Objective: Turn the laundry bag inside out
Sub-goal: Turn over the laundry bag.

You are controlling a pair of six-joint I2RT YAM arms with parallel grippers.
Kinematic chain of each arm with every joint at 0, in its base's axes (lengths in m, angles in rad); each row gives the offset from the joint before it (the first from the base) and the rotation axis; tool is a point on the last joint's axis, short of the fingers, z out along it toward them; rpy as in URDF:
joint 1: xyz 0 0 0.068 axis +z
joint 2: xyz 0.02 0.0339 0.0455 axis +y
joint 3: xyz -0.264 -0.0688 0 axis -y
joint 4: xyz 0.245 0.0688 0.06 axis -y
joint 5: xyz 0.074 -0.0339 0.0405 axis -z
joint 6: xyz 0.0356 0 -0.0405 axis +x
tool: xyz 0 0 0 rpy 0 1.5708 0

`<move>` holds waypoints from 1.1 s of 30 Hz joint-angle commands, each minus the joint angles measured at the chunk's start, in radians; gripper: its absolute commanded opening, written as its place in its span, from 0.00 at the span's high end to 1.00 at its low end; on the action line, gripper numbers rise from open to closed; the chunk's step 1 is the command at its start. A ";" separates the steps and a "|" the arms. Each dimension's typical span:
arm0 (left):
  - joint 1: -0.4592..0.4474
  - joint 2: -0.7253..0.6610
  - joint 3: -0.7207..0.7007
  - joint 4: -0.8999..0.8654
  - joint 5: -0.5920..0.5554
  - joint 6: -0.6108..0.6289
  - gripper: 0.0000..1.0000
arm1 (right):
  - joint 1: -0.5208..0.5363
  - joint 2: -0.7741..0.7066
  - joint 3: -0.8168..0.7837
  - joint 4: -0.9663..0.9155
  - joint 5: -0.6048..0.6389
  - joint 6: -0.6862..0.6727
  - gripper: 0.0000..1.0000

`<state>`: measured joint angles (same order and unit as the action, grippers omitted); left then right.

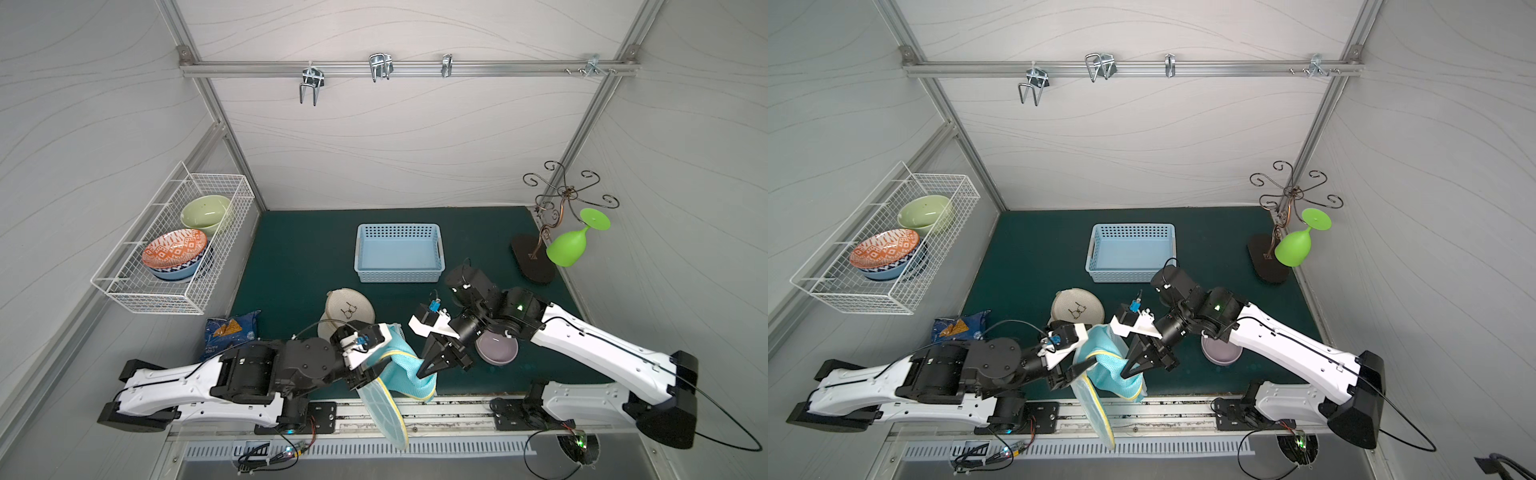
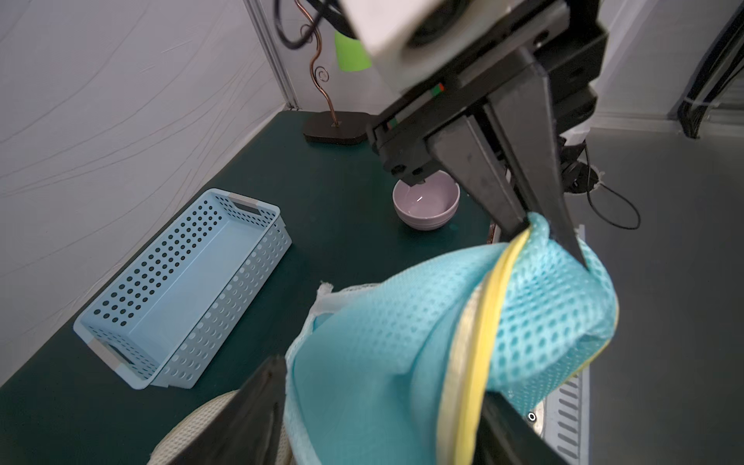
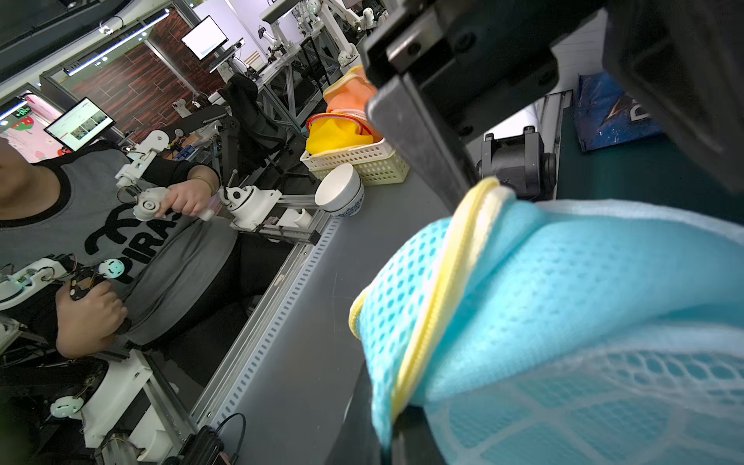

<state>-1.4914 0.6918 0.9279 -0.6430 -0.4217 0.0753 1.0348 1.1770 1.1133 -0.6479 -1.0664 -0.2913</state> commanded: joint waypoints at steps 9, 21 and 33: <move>-0.004 0.067 0.083 0.099 0.089 0.161 0.30 | 0.037 0.007 0.046 -0.068 -0.107 -0.072 1.00; -0.004 0.059 0.048 0.155 0.280 0.062 0.52 | 0.034 0.009 0.040 0.034 -0.164 0.003 1.00; -0.004 -0.014 0.078 0.094 -0.069 -0.193 1.00 | -0.019 0.010 -0.013 0.212 0.145 0.253 0.78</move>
<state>-1.4933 0.6819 0.9352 -0.5701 -0.3149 0.0139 1.0336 1.1988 1.1172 -0.5179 -1.1332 -0.1638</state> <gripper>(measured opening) 0.055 0.143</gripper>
